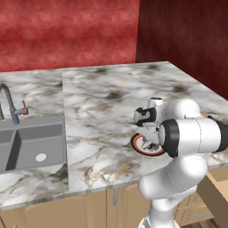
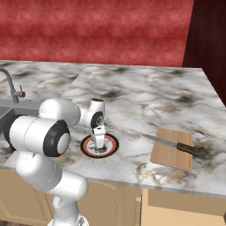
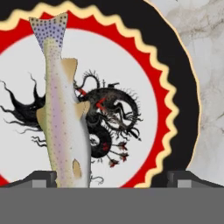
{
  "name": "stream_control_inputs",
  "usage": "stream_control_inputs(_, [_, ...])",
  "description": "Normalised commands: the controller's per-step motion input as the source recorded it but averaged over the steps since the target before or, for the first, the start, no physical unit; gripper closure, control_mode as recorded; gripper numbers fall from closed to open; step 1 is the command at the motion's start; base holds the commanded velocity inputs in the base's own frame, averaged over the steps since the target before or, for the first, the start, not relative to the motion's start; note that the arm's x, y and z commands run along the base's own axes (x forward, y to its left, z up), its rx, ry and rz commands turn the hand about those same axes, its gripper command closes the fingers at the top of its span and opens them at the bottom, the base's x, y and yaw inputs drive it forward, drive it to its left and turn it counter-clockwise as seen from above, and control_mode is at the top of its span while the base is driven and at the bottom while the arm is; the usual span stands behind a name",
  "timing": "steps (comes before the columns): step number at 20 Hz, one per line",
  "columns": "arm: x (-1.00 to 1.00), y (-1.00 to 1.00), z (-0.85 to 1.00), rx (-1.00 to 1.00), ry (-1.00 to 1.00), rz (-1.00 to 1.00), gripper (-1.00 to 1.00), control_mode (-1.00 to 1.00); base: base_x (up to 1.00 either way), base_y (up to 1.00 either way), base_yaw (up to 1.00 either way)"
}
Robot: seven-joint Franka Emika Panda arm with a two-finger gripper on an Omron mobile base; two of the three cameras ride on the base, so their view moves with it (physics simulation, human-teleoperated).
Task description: Pick up the knife from the drawer and place it on the cutting board. Then place the meat from the plate to the cutting board.
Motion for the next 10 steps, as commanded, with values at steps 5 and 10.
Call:
stream_control_inputs(5, [0.16, 0.0, -0.11, 0.0, 0.02, -0.02, -1.0, -1.0, 0.0, 0.0, 0.0])
stream_control_inputs(10, [0.15, 0.0, -0.12, 0.0, 0.02, -0.02, -1.0, -1.0, 0.0, 0.0, 0.0])
